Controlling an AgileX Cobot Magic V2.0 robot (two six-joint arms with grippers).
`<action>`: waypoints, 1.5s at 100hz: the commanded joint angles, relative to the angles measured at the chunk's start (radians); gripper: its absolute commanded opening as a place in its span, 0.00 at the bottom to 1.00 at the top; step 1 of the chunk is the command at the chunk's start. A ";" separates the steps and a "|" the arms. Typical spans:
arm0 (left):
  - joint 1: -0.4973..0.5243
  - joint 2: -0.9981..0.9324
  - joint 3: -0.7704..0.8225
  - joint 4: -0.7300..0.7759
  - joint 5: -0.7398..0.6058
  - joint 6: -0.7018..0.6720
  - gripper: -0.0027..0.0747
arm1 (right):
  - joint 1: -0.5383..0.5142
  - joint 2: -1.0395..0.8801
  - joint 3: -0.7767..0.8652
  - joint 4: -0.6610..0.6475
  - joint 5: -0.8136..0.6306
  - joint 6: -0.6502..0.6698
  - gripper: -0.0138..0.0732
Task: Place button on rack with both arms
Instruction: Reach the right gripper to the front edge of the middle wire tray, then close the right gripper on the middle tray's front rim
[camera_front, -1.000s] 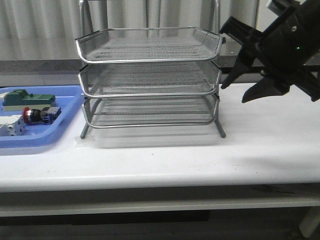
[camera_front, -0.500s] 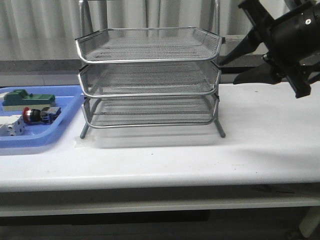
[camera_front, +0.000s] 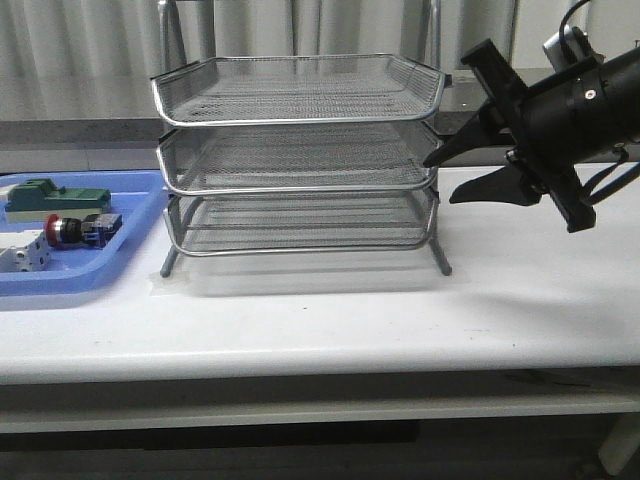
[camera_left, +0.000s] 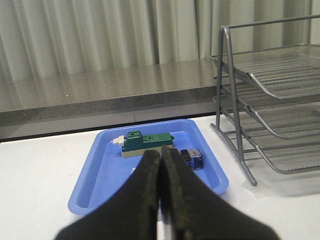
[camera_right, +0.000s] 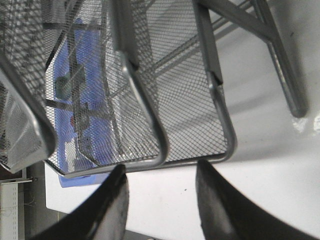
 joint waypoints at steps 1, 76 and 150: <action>-0.006 -0.012 0.046 -0.003 -0.081 -0.005 0.01 | -0.006 -0.042 -0.042 0.045 0.039 -0.026 0.55; -0.006 -0.012 0.046 -0.003 -0.081 -0.005 0.01 | -0.005 0.078 -0.154 0.074 0.100 -0.026 0.55; -0.006 -0.012 0.046 -0.003 -0.081 -0.005 0.01 | -0.003 0.132 -0.154 0.067 0.183 -0.026 0.11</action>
